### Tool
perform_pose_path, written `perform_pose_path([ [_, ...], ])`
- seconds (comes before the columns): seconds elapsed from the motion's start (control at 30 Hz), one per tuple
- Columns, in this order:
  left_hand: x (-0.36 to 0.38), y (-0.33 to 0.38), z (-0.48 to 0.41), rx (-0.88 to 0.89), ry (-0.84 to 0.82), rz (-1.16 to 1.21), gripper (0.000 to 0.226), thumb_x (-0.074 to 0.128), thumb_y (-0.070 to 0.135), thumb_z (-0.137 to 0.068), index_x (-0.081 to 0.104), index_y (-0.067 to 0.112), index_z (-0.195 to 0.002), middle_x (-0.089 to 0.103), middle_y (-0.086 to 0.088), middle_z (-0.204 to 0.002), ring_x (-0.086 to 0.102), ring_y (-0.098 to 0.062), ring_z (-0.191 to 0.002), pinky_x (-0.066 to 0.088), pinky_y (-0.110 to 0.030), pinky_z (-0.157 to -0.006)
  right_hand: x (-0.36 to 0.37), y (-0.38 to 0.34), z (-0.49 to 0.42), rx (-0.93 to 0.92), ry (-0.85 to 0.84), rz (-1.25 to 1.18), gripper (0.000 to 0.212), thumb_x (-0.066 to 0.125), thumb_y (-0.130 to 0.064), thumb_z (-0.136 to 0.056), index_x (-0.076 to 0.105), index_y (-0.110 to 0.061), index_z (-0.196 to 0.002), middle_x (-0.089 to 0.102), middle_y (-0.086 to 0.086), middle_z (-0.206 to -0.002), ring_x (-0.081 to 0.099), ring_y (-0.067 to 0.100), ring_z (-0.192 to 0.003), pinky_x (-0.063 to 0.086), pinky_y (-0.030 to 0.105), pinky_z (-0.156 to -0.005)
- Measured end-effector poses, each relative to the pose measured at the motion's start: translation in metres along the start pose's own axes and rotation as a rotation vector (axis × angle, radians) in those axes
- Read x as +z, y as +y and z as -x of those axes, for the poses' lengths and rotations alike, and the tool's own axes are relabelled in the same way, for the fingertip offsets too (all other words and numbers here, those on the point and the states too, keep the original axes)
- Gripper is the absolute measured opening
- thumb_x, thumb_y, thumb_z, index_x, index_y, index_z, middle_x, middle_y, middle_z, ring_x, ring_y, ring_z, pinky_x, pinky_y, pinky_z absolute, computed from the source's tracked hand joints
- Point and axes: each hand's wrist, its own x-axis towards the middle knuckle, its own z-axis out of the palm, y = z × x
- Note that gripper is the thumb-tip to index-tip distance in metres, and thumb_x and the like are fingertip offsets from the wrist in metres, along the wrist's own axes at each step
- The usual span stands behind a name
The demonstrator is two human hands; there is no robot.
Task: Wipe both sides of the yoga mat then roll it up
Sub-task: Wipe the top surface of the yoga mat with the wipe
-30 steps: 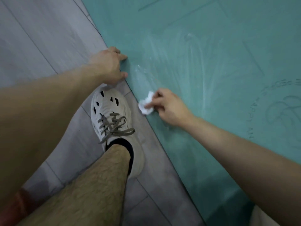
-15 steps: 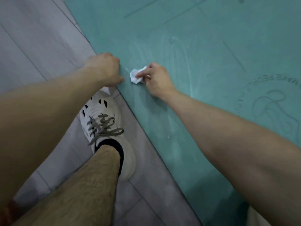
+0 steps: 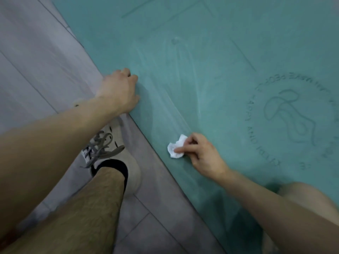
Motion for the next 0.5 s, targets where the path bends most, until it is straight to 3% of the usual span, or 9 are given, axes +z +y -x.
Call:
perform_pose_path([
  [0.13,0.004,0.049,0.005,0.201,0.002,0.048,0.041,0.064,0.03,-0.091,0.065,0.015,-0.129,0.06,-0.012,-0.129,0.057,-0.038,-0.121,0.052,-0.05,-0.098,0.01,-0.005,-0.003,0.065,0.104,-0.052,0.044,0.054,0.0,-0.089,0.085,-0.029,-0.1,0.055,-0.004,-0.099,0.057,0.012,-0.097,0.043,0.015,-0.093],
  [0.27,0.001,0.065,-0.002,0.337,0.071,0.01,0.041,0.059,0.022,-0.091,0.065,0.017,-0.131,0.059,-0.01,-0.133,0.057,-0.037,-0.121,0.05,-0.049,-0.099,0.02,-0.01,-0.011,0.152,0.19,-0.094,0.045,0.061,0.007,-0.087,0.085,-0.028,-0.1,0.054,-0.004,-0.097,0.056,0.014,-0.094,0.042,0.015,-0.09],
  [0.43,-0.003,0.069,-0.022,0.382,0.1,0.021,0.046,0.06,0.02,-0.091,0.062,0.017,-0.137,0.057,-0.013,-0.141,0.055,-0.04,-0.126,0.049,-0.053,-0.103,0.0,-0.006,-0.021,0.015,0.121,-0.043,0.038,0.066,-0.001,-0.086,0.085,-0.026,-0.107,0.058,0.001,-0.101,0.053,0.014,-0.094,0.039,0.013,-0.086],
  [0.5,-0.007,0.075,-0.031,0.372,0.074,0.018,0.05,0.062,0.023,-0.092,0.059,0.018,-0.142,0.054,-0.013,-0.147,0.053,-0.04,-0.131,0.047,-0.054,-0.107,-0.027,0.012,-0.047,0.083,0.168,-0.012,0.033,0.067,-0.004,-0.089,0.085,-0.025,-0.108,0.061,0.005,-0.1,0.056,0.016,-0.095,0.038,0.014,-0.085],
])
